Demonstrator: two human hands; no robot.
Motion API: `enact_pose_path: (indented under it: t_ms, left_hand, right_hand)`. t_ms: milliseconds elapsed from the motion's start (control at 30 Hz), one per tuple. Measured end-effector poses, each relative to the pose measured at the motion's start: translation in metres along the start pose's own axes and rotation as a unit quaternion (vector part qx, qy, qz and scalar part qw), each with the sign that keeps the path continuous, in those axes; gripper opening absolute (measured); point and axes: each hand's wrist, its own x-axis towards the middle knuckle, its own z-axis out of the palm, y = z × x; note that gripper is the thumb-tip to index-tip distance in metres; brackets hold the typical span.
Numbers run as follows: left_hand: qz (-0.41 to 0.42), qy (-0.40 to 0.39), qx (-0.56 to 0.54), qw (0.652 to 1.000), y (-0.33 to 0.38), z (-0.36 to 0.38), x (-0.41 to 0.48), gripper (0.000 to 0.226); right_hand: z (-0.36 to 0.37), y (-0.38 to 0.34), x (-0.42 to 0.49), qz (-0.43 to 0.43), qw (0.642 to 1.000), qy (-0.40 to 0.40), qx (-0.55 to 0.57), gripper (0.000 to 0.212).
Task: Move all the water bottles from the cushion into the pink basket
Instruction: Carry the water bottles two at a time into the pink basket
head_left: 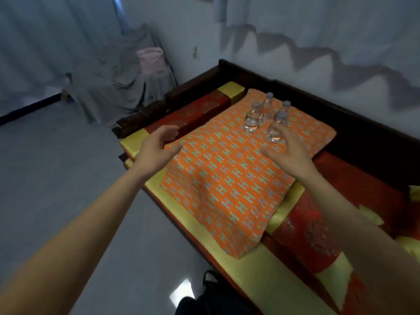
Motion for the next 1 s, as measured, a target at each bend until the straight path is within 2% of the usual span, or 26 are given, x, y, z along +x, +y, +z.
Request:
enact_pose_path:
  t_ms: [200, 333, 467, 700, 833, 1000]
  left_hand:
    - [0.008, -0.07, -0.036, 0.997, -0.033, 0.032, 0.114, 0.044]
    - [0.009, -0.133, -0.054, 0.99, -0.049, 0.071, 0.188, 0.042]
    - [0.03, -0.21, -0.091, 0.973, -0.056, 0.114, 0.252, 0.038]
    - [0.052, -0.342, -0.106, 0.932, -0.052, 0.205, 0.353, 0.048]
    - [0.049, -0.368, -0.111, 0.922, -0.056, 0.256, 0.388, 0.058]
    - [0.047, -0.394, -0.115, 0.911, -0.069, 0.298, 0.407, 0.059]
  right_hand:
    - [0.02, 0.034, 0.074, 0.124, 0.991, 0.035, 0.03, 0.069]
    - [0.034, 0.057, 0.11, 0.191, 0.975, 0.1, 0.058, 0.063]
    - [0.043, 0.081, 0.135, 0.25, 0.96, 0.122, 0.027, 0.064]
    - [0.059, 0.131, 0.18, 0.374, 0.898, 0.221, 0.066, 0.065]
    - [0.072, 0.158, 0.21, 0.391, 0.889, 0.226, 0.075, 0.067]
    - [0.087, 0.183, 0.235, 0.386, 0.885, 0.233, 0.117, 0.071]
